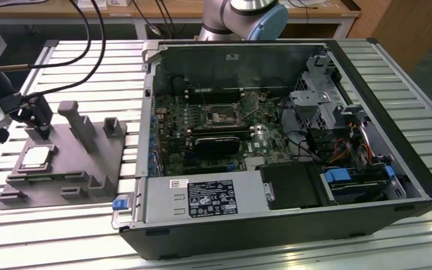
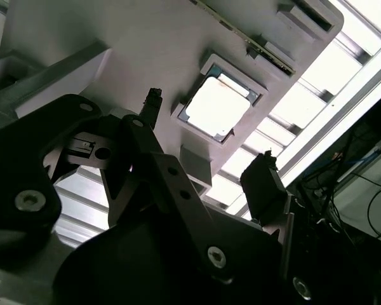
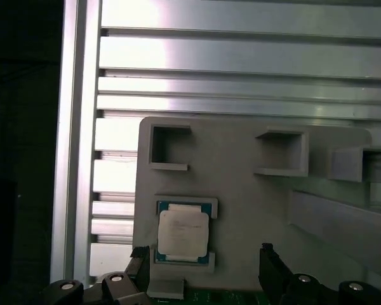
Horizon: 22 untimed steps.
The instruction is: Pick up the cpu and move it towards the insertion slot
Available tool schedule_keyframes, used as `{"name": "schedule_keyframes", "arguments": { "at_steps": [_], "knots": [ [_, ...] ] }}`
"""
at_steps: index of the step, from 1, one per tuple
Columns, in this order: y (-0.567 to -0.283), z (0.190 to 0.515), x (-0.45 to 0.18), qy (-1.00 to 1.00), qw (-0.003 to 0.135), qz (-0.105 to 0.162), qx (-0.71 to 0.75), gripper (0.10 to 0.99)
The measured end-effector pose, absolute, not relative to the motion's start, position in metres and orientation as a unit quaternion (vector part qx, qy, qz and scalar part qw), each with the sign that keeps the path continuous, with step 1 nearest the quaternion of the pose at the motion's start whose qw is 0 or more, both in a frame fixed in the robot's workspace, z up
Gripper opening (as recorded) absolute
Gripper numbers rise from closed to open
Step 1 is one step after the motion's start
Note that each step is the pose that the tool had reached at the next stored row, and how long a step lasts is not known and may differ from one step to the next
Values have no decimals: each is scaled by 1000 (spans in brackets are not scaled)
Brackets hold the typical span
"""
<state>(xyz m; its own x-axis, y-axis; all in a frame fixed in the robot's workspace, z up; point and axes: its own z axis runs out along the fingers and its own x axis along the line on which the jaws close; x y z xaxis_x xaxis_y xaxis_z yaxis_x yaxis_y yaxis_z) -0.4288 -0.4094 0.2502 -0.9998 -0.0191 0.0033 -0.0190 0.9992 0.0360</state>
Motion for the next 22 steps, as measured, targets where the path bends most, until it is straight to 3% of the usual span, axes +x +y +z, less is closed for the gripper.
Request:
{"name": "schedule_keyframes", "arguments": {
  "at_steps": [22],
  "knots": [
    [-410,227,-430,-1000,3,-18,10,780]
  ]
}}
